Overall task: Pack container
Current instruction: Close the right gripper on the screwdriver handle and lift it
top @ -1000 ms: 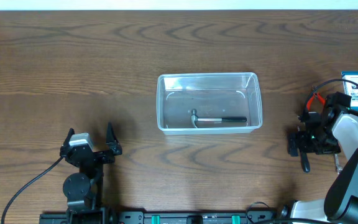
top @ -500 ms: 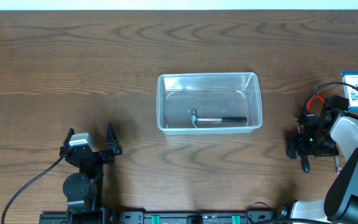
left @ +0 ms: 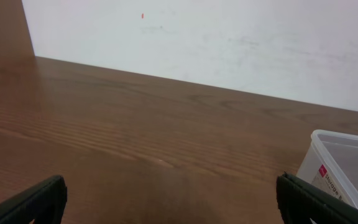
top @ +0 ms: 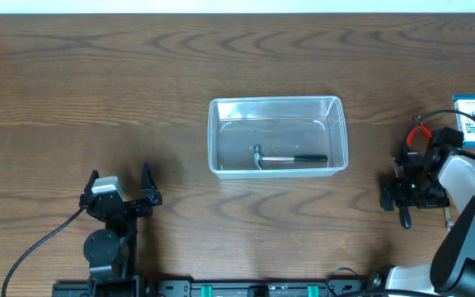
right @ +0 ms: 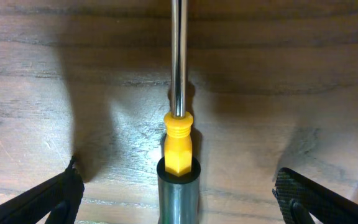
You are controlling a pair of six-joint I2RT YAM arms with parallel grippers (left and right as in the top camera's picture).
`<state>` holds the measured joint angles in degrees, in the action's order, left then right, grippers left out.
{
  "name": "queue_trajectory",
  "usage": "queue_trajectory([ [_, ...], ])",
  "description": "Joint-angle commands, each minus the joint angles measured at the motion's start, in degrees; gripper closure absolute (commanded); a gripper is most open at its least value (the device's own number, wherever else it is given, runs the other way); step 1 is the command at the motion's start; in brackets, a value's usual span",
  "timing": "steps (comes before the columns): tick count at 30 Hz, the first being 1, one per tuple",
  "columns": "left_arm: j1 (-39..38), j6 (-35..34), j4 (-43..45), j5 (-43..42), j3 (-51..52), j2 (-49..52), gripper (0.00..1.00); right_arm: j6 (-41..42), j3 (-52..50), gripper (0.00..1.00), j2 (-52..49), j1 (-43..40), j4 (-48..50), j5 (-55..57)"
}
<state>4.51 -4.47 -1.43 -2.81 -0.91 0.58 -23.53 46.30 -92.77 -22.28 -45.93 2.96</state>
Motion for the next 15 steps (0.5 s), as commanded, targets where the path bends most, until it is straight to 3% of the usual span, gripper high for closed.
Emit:
queue_trajectory([
  [1, 0.3, 0.3, -2.6, 0.9, 0.7, -0.3, 0.02, -0.8, -0.5, 0.02, -0.2, -0.6, 0.1, 0.2],
  [9, 0.3, 0.3, -2.6, 0.9, 0.7, -0.3, 0.02, -0.7, -0.5, 0.08, -0.2, -0.6, 0.1, 0.2],
  [15, 0.3, 0.3, -2.6, 0.9, 0.7, -0.3, 0.02, -0.7, -0.5, 0.22, -0.2, -0.6, 0.1, 0.2],
])
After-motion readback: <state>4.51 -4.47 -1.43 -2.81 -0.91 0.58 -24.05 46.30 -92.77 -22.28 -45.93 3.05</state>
